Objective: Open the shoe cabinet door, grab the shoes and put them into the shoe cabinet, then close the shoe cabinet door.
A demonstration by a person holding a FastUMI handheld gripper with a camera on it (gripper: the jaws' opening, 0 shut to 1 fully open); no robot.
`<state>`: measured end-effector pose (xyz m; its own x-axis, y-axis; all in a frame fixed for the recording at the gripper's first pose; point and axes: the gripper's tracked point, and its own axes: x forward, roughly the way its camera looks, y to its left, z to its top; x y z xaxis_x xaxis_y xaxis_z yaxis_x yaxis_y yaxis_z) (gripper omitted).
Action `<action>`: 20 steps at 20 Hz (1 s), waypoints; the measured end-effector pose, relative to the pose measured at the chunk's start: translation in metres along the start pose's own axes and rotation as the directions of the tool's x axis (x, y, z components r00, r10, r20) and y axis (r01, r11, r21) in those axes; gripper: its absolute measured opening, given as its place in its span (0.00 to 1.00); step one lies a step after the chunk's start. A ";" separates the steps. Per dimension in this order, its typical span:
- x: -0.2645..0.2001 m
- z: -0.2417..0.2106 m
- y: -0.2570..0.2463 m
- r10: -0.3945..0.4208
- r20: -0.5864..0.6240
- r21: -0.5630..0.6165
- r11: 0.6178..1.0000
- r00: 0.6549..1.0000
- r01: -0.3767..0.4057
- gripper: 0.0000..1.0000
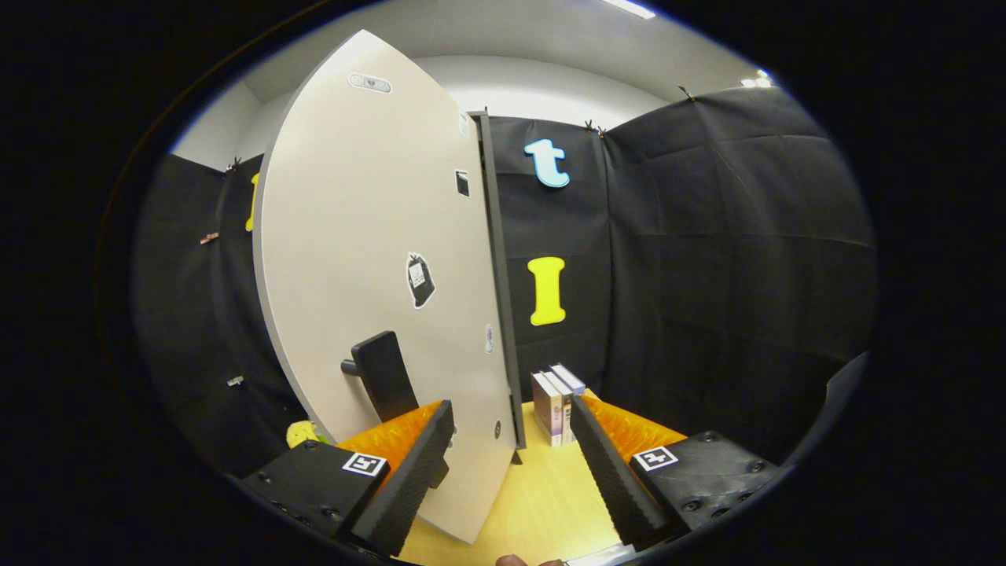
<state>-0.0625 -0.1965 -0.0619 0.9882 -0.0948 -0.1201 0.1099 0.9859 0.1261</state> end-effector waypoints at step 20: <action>0.060 0.018 0.088 0.130 0.086 -0.039 0.991 0.988 -0.127 0.98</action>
<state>0.0088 -0.1180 -0.0403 0.9996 0.0232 -0.0180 -0.0212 0.9946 0.1021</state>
